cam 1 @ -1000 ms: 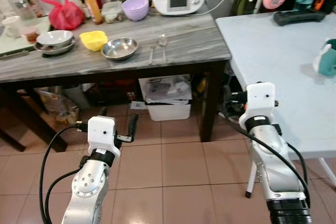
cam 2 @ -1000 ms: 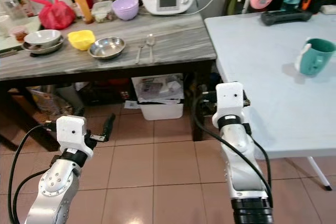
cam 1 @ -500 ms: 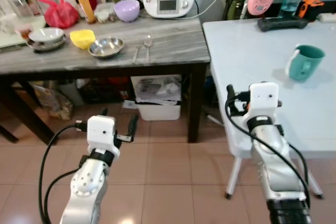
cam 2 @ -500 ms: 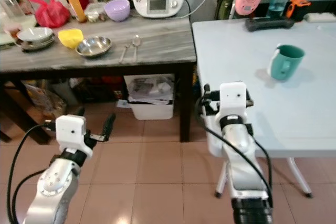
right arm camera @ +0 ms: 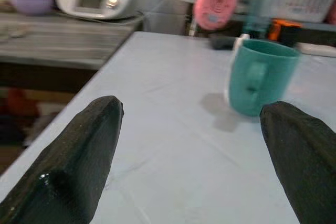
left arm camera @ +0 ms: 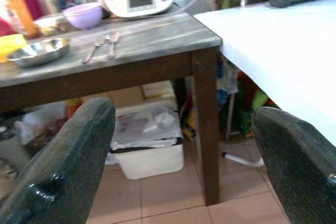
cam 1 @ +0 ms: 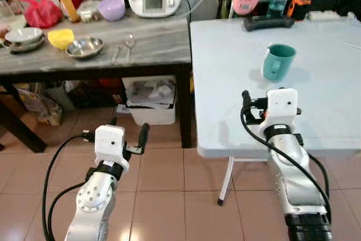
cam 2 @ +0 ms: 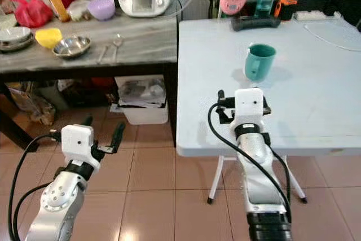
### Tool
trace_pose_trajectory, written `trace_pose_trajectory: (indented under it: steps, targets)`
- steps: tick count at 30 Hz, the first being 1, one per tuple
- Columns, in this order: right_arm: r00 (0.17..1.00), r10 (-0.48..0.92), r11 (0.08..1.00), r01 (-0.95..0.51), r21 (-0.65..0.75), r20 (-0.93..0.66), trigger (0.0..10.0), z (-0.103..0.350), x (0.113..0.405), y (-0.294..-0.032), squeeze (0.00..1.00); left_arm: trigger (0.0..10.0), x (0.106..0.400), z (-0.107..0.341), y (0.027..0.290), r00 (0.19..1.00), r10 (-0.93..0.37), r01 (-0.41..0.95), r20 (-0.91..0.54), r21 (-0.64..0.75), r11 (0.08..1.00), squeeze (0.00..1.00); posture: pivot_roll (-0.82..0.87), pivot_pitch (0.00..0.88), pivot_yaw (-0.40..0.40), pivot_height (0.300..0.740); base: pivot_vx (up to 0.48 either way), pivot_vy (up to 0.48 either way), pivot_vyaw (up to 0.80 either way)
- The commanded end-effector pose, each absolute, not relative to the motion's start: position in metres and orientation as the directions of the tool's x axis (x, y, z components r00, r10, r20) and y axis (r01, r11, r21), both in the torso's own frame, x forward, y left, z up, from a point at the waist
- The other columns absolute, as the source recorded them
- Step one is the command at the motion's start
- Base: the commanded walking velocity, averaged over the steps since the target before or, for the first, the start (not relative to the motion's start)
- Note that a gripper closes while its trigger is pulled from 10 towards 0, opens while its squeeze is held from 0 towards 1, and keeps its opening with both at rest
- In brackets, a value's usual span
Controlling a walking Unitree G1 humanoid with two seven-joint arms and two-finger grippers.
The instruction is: Setting the table
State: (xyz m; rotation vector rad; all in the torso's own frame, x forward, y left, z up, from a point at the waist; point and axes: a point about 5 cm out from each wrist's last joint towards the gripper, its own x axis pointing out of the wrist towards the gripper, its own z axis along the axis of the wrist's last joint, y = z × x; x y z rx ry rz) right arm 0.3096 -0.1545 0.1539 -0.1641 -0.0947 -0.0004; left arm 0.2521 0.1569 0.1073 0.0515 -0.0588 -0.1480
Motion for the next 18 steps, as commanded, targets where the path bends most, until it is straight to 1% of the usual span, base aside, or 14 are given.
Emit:
trace_pose_trajectory:
  steps: [1, 3, 10, 18]
  targets:
    - [0.995, -0.006, 0.985, 0.023, -0.169, 0.099, 10.0, 0.1558, 0.3104, -0.1586, 0.00, 10.0, 0.2518, 0.1080, 0.1552, 0.986, -0.158, 0.155, 0.060, 0.045, 0.987, 0.00, -0.11, 0.055, 0.106, 0.740, 0.000, 0.000, 0.00]
    - [0.995, -0.006, 0.986, 0.022, -0.166, 0.097, 10.0, 0.1555, 0.3107, -0.1586, 0.00, 10.0, 0.2515, 0.1082, 0.1549, 0.984, -0.163, 0.160, 0.066, 0.048, 0.986, 0.00, -0.11, 0.055, 0.106, 0.740, 0.000, 0.000, 0.00]
    - [0.995, -0.006, 0.986, 0.023, -0.166, 0.100, 10.0, 0.1566, 0.3116, -0.1584, 0.00, 10.0, 0.2513, 0.1092, 0.1550, 0.979, -0.192, 0.189, 0.073, 0.046, 0.981, 0.00, -0.11, 0.055, 0.106, 0.740, 0.000, 0.000, -0.50]
    - [0.995, -0.002, 0.985, 0.020, -0.171, 0.103, 10.0, 0.1567, 0.3118, -0.1591, 0.00, 10.0, 0.2506, 0.1093, 0.1513, 0.971, -0.222, 0.219, 0.083, 0.042, 0.975, 0.00, -0.12, 0.050, 0.102, 0.740, 0.000, 0.000, 0.00]
